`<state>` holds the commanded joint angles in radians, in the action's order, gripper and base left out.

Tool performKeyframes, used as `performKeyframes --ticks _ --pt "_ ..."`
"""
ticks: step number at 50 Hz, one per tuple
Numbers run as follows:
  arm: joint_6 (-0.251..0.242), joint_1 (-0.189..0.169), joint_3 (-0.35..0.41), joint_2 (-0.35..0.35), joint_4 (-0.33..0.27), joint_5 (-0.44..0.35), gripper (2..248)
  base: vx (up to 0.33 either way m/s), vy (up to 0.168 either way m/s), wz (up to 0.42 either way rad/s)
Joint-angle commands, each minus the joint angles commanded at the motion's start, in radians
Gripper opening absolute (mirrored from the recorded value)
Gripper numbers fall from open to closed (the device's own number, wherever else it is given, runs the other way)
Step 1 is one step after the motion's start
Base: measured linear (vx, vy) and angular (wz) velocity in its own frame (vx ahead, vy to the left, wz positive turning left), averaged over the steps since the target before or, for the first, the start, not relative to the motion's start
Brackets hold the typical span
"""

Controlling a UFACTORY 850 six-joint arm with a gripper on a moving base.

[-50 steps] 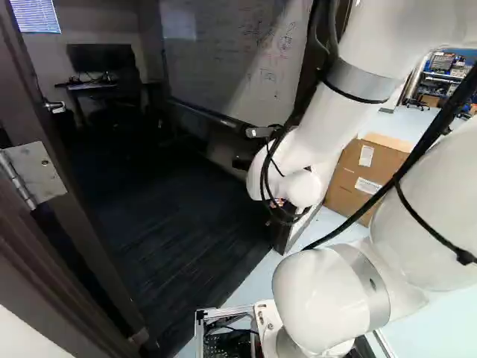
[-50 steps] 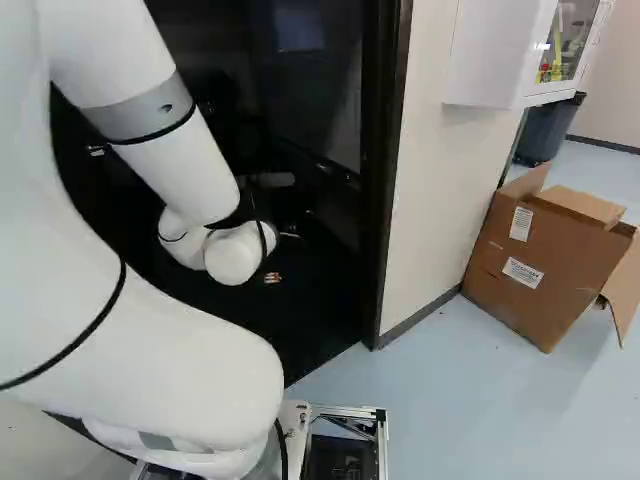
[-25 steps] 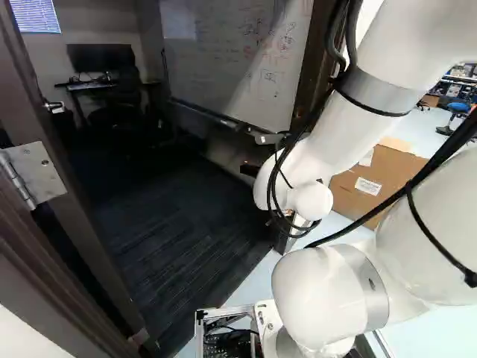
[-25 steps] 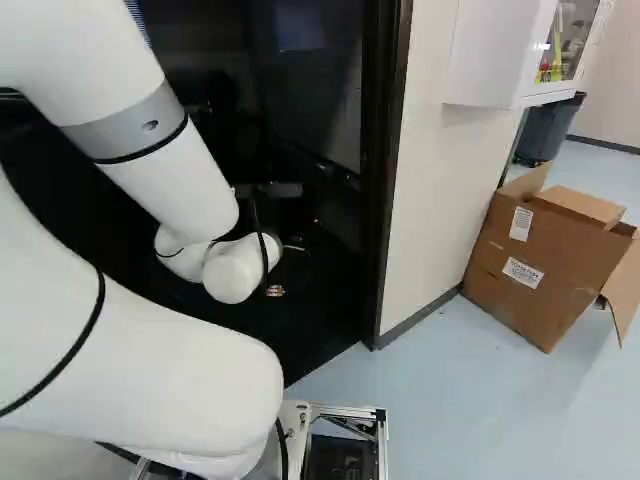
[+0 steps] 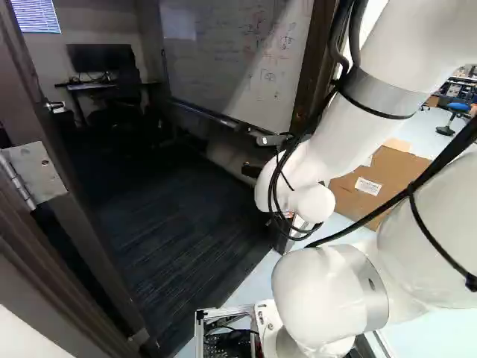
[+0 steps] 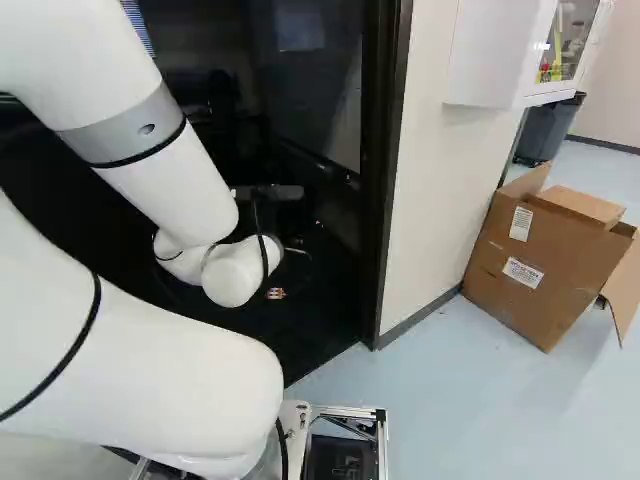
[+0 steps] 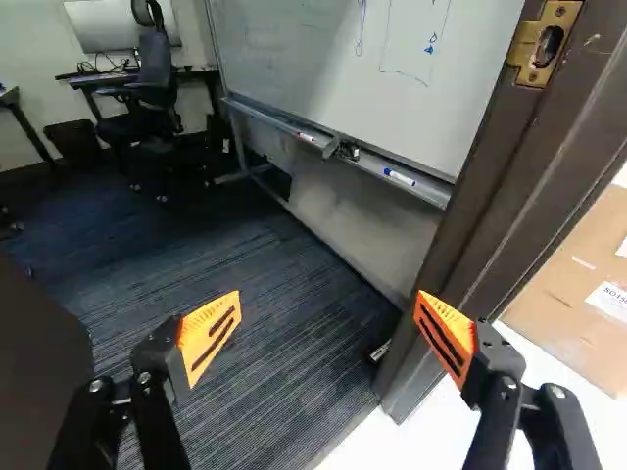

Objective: Open the door and move inside

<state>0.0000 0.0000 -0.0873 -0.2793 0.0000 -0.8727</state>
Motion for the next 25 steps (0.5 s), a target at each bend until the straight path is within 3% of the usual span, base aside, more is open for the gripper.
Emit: performKeyframes --ticks 25 --pt "0.0 0.0 0.0 0.0 0.0 0.0 247 0.002 0.006 0.019"
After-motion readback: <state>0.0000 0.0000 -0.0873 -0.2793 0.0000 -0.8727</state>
